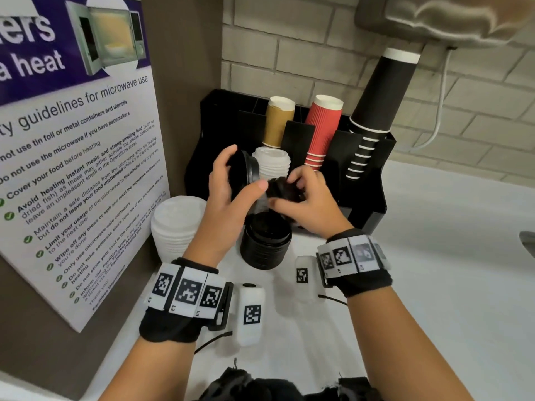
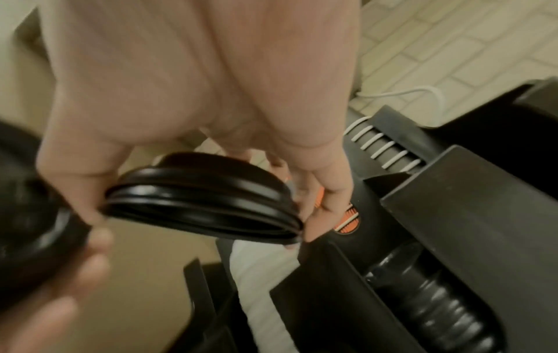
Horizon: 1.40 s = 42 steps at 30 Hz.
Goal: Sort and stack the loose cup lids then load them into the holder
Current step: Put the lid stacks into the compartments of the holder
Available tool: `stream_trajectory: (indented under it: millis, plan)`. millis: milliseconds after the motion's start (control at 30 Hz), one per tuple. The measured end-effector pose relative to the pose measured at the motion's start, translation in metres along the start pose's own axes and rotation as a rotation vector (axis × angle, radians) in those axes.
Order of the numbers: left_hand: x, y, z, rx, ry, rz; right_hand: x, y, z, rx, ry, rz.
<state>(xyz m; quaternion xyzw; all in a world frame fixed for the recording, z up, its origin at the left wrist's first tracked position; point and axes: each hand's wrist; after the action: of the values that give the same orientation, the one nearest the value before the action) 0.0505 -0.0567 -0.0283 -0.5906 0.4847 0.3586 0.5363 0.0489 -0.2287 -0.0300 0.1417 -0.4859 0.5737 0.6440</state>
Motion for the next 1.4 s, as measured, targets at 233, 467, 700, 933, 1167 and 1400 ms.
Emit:
stream_trajectory:
  millis: [233, 467, 700, 933, 1167, 1400]
  plan:
    - [0.015, 0.008, -0.011, 0.208, 0.003, -0.022, 0.020, 0.017, 0.024, 0.161, -0.687, -0.224]
    - [0.016, 0.009, -0.009, 0.237, 0.034, -0.068, 0.024, 0.029, 0.022, 0.295, -0.582, -0.176]
    - [0.016, 0.007, -0.004, 0.292, -0.014, -0.069, 0.028, 0.029, 0.028, 0.313, -0.546, -0.187]
    - [0.019, 0.006, -0.004, 0.303, -0.046, -0.051, 0.029, 0.028, 0.037, 0.296, -0.468, -0.131]
    - [0.022, 0.006, -0.005, 0.282, 0.023, -0.027, 0.029, 0.020, 0.033, 0.278, -0.404, -0.071]
    - [0.017, -0.002, 0.003, 0.093, 0.047, -0.087, -0.003, -0.051, 0.055, -0.077, 0.023, 0.001]
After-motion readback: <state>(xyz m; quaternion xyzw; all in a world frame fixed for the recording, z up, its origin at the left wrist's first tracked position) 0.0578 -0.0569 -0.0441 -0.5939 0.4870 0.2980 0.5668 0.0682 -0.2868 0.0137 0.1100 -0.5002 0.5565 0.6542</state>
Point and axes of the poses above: each hand's wrist, its own y-axis away from the middle knuckle, its own z-axis out of the back of the hand, x = y × z, and after that the axes turned 10 degrees about -x, right-handed
